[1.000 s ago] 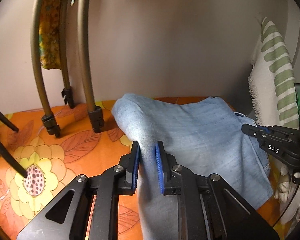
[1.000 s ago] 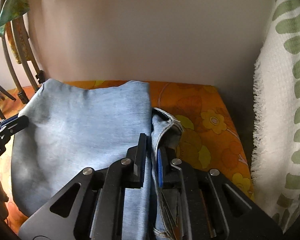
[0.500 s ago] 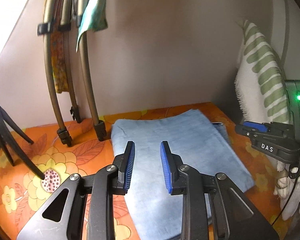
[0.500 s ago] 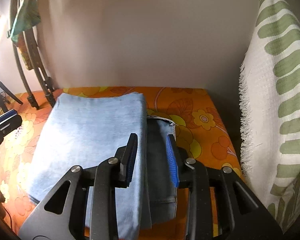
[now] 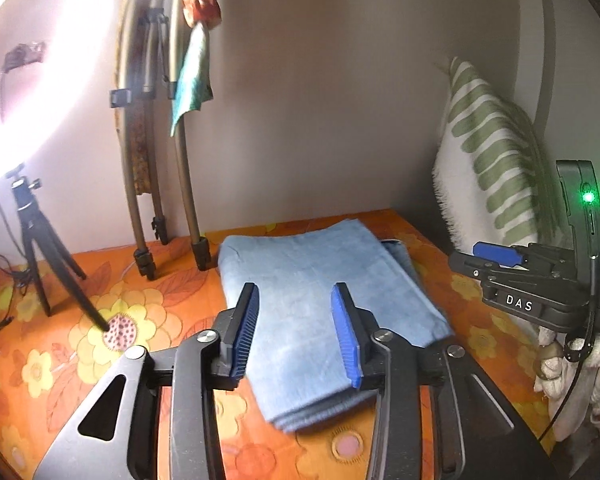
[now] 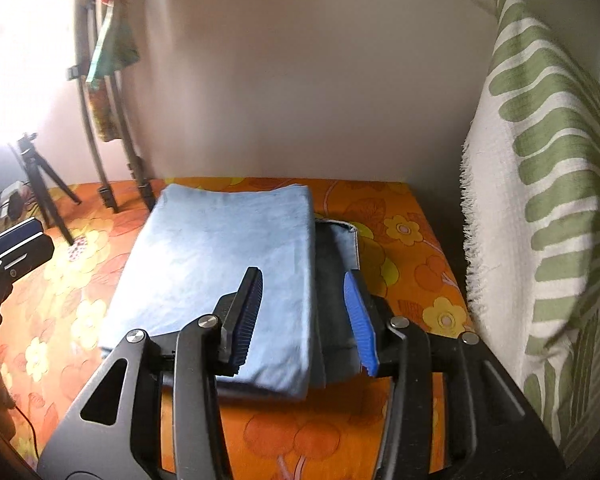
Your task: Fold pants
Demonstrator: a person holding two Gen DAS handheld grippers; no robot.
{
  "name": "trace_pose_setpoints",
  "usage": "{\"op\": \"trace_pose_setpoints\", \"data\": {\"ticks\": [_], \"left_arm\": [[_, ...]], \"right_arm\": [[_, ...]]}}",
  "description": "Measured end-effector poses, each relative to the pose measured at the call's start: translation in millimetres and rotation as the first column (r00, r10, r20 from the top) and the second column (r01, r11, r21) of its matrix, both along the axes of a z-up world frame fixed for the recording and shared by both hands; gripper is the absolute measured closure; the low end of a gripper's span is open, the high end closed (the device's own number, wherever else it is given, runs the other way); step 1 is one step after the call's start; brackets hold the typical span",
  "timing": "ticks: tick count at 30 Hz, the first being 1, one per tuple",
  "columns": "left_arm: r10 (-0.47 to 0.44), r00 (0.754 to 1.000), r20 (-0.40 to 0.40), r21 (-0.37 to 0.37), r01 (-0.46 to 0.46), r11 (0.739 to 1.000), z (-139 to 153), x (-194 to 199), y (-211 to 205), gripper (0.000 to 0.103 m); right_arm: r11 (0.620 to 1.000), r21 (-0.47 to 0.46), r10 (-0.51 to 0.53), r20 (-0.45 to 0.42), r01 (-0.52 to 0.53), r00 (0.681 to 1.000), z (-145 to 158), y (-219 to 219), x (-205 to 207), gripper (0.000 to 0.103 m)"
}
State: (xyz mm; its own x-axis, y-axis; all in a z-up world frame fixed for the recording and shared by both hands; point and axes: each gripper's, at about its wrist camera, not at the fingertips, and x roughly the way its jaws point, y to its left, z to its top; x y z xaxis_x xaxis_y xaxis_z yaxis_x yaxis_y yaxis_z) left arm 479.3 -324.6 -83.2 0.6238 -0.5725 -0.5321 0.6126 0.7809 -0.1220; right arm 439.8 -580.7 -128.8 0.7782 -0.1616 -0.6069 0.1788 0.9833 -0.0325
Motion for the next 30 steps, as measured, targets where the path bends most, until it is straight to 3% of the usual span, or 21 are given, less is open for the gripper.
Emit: {"op": "trace_pose_setpoints", "data": {"ticks": [9, 14, 16, 18, 24, 30], "left_arm": [[-0.011, 1.0, 0.005, -0.076, 0.011, 0.997, 28.2, -65.3, 54.0, 0.048], [-0.035, 0.999, 0.024, -0.093, 0.037, 0.995, 39.0, -110.4, 84.7, 0.045], [-0.028, 0.999, 0.023, -0.099, 0.03, 0.995, 41.0, -124.1, 96.3, 0.035], [-0.004, 0.999, 0.032, -0.088, 0.007, 0.996, 42.7, -140.9, 107.3, 0.03], [0.021, 0.997, 0.072, -0.032, -0.019, 0.999, 42.3, -183.7, 122.7, 0.023], [0.049, 0.994, 0.093, -0.029, -0.046, 0.999, 40.6, -216.5, 137.0, 0.021]], "right_arm": [[0.999, -0.043, 0.016, 0.099, -0.011, 0.995, 28.9, 39.8, -94.9, 0.022], [0.999, -0.047, 0.008, 0.158, -0.001, 0.987, 43.7, 59.7, -145.2, 0.015], [0.999, -0.048, 0.001, 0.185, 0.008, 0.983, 48.8, 67.9, -168.3, 0.012], [0.998, -0.059, -0.007, 0.208, 0.02, 0.978, 51.1, 74.2, -186.2, 0.003], [0.993, -0.098, -0.034, 0.272, 0.062, 0.962, 51.5, 92.2, -240.4, 0.0], [0.996, -0.045, -0.06, 0.295, 0.077, 0.954, 50.5, 97.2, -281.6, 0.0]]}}
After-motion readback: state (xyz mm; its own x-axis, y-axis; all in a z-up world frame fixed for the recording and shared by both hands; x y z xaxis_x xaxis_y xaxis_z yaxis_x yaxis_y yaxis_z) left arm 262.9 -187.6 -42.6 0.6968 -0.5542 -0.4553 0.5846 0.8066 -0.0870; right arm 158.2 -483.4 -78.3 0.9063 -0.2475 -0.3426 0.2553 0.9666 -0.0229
